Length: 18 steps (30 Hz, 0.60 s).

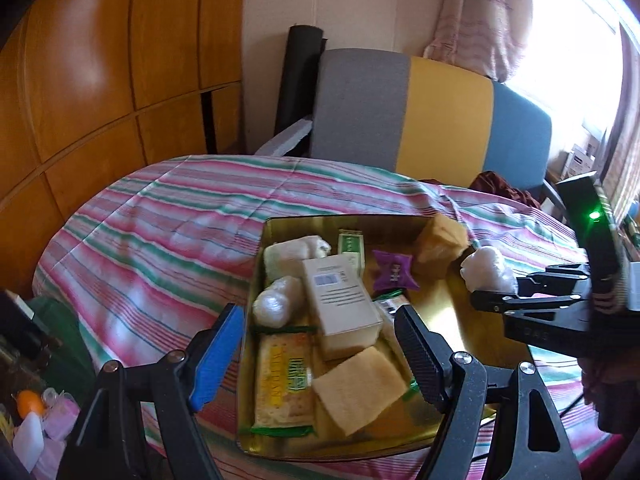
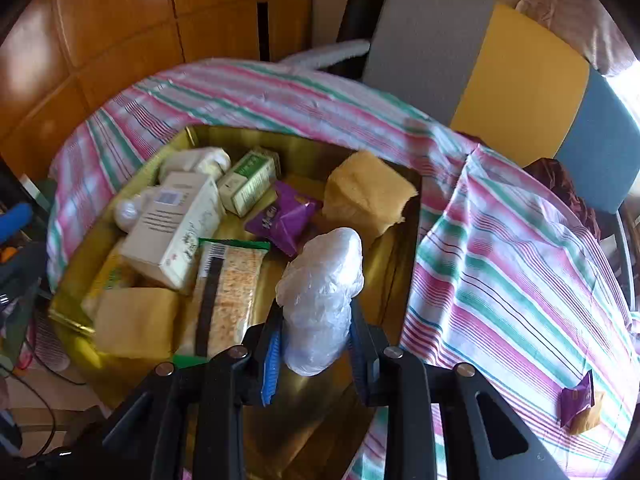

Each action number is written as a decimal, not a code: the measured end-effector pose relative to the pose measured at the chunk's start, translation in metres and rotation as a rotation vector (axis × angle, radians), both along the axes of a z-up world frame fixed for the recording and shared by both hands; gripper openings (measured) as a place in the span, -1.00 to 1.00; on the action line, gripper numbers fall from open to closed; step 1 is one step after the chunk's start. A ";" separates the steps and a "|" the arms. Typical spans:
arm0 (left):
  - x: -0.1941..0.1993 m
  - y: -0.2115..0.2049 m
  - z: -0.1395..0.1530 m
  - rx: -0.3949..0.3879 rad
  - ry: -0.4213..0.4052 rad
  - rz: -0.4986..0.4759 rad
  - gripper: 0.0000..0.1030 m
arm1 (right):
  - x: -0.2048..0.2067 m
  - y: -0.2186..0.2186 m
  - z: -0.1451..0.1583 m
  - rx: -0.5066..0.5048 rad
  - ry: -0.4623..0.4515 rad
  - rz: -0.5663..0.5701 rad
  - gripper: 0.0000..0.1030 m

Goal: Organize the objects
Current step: 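Carry the white plastic bundle into the tray and release it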

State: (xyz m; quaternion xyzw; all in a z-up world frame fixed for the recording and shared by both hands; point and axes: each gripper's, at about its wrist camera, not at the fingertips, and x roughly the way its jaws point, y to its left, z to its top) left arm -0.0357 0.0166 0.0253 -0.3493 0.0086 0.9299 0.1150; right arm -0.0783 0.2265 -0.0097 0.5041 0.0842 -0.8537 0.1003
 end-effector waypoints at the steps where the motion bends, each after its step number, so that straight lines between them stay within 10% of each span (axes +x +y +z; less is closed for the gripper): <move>1: -0.001 -0.002 -0.001 0.002 -0.004 0.005 0.52 | -0.004 -0.001 -0.004 0.008 -0.009 -0.001 -0.45; 18: -0.009 -0.010 -0.016 0.001 -0.038 0.025 0.52 | -0.030 -0.004 -0.039 0.169 -0.029 -0.047 -0.27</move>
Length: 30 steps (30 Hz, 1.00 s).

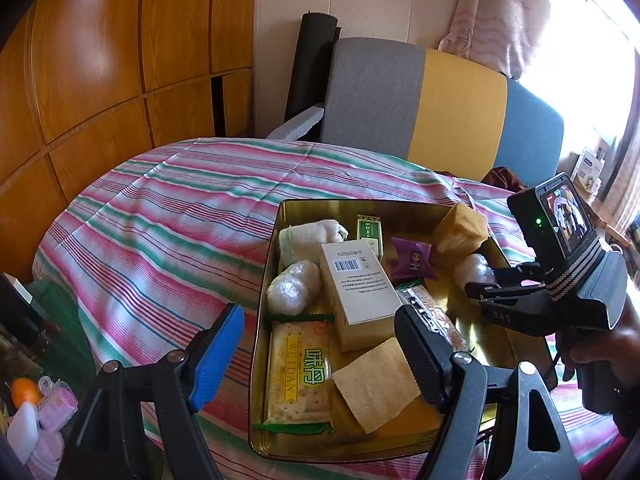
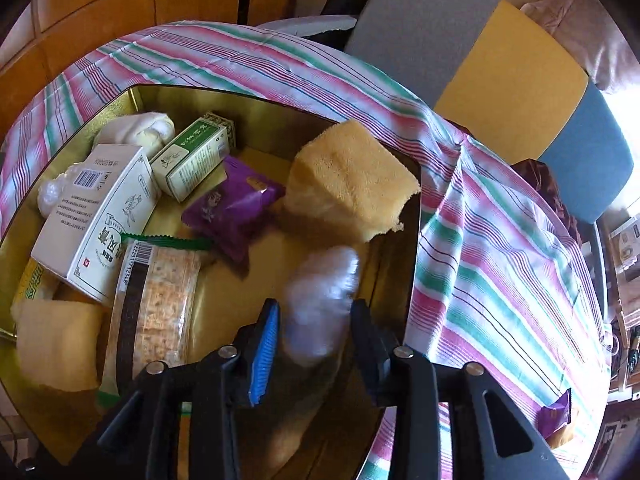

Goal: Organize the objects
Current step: 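Carry the white plastic bundle into the tray and release it, then move both grippers back toward the purple packet and last sponge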

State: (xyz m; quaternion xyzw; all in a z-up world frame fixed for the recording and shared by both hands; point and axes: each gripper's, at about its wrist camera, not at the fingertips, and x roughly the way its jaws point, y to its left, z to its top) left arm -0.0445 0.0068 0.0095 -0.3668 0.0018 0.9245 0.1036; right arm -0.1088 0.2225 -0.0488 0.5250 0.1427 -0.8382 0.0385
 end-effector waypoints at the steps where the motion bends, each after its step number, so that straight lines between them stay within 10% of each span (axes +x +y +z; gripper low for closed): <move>1: 0.000 0.000 0.000 0.000 0.000 0.000 0.52 | 0.000 0.000 0.000 0.000 0.001 -0.006 -0.26; 30: 0.020 0.035 0.013 -0.059 0.045 -0.074 0.52 | 0.082 0.082 0.062 -0.212 0.193 -0.211 -0.19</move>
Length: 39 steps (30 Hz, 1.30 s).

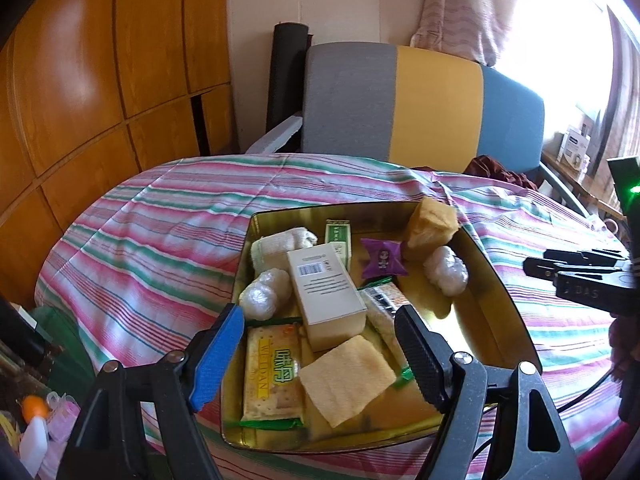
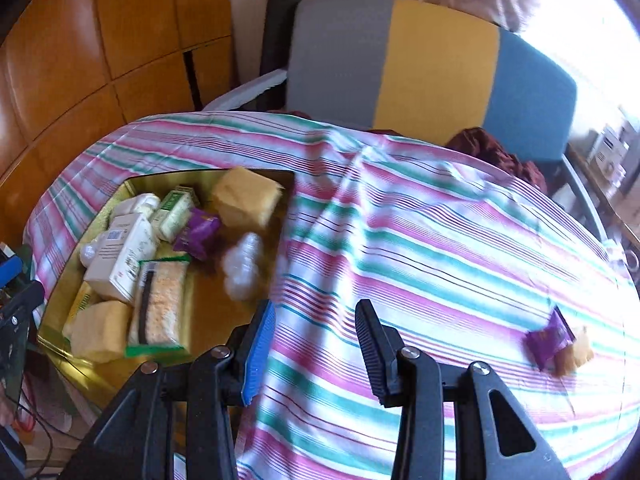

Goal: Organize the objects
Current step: 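Move both grippers back toward the purple packet and last sponge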

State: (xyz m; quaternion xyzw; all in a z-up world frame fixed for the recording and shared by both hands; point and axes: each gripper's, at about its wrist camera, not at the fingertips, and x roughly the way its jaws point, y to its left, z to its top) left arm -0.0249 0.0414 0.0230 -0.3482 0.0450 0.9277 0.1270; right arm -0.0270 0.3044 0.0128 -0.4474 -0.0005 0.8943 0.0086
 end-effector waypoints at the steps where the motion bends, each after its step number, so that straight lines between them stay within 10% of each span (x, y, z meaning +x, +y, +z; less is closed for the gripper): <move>1: 0.001 0.003 0.001 -0.003 0.001 -0.006 0.52 | 0.004 0.008 0.000 -0.003 -0.002 -0.014 -0.19; 25: 0.012 0.128 0.012 -0.083 0.030 -0.273 0.52 | 0.096 0.245 -0.006 -0.116 0.000 -0.654 -0.19; 39: 0.018 0.244 0.005 -0.127 0.017 -0.459 0.52 | 0.143 0.311 -0.034 -0.325 0.050 -0.927 -0.19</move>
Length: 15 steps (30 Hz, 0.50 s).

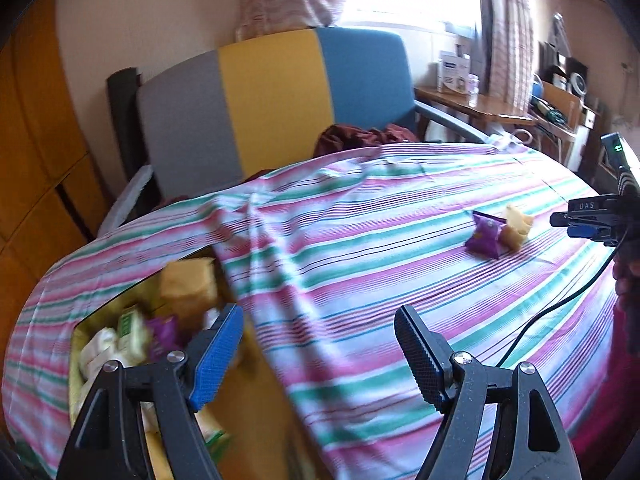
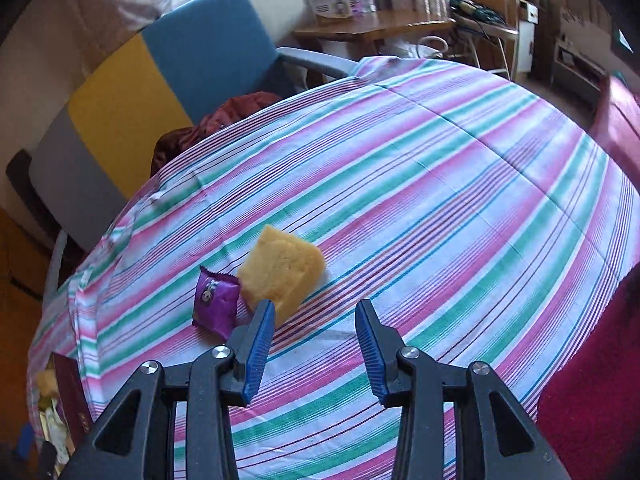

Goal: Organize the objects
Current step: 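Move both grippers back toward the purple packet and last sponge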

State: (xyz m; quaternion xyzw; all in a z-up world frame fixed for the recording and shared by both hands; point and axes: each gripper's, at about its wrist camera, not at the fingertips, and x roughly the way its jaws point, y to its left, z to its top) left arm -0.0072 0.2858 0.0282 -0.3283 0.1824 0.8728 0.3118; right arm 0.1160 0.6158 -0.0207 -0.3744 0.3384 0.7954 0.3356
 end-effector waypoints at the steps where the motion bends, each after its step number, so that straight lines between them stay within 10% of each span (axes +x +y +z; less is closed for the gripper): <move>1: 0.000 0.008 -0.001 -0.004 -0.004 -0.009 0.52 | 0.002 0.002 -0.001 -0.009 0.006 -0.012 -0.19; 15: 0.003 0.149 -0.044 -0.034 -0.131 -0.271 0.52 | 0.012 0.013 -0.011 -0.109 0.063 -0.038 -0.19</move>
